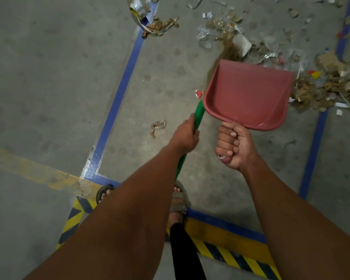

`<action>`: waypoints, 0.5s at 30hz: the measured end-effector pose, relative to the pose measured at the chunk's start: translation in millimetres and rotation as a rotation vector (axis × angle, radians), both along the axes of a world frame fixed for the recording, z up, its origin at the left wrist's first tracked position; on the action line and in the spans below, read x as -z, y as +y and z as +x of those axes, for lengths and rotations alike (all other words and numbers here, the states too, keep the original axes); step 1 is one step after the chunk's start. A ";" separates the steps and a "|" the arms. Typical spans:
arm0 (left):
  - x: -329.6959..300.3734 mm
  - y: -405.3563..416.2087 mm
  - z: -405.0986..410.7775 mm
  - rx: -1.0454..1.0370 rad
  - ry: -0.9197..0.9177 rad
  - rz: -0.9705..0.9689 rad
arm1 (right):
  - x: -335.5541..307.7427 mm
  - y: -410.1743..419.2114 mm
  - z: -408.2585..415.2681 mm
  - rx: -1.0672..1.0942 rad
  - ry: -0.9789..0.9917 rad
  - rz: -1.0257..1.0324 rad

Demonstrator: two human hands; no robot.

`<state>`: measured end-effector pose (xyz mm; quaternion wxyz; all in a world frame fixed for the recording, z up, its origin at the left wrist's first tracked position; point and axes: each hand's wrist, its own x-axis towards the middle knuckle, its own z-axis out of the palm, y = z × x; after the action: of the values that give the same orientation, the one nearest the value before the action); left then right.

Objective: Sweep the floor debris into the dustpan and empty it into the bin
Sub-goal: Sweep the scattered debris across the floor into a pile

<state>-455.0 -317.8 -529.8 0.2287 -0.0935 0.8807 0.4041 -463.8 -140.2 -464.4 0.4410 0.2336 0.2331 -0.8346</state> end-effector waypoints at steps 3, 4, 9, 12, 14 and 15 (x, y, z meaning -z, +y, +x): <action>-10.8 -17.1 11.1 -0.077 0.074 -0.066 | -4.7 3.6 1.5 0.033 0.001 -0.003; -13.7 -23.0 18.2 -0.113 0.072 -0.102 | -6.6 4.6 2.1 0.041 -0.001 -0.006; -15.6 -38.5 67.6 -0.378 -0.175 -0.278 | -15.5 10.6 5.7 0.053 0.003 -0.023; -8.9 -27.9 92.3 -0.516 -0.458 -0.337 | -16.2 18.1 9.4 0.047 0.010 -0.024; -2.0 -11.4 103.0 -0.496 -0.598 -0.354 | -14.3 24.2 13.1 0.033 0.018 -0.048; 0.4 0.6 106.5 -0.449 -0.634 -0.341 | -12.4 28.0 15.4 0.029 0.019 -0.055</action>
<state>-348.5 -317.2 -530.2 0.3758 -0.4391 0.7788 0.2436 -448.4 -112.2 -452.1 0.4330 0.2168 0.2108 -0.8492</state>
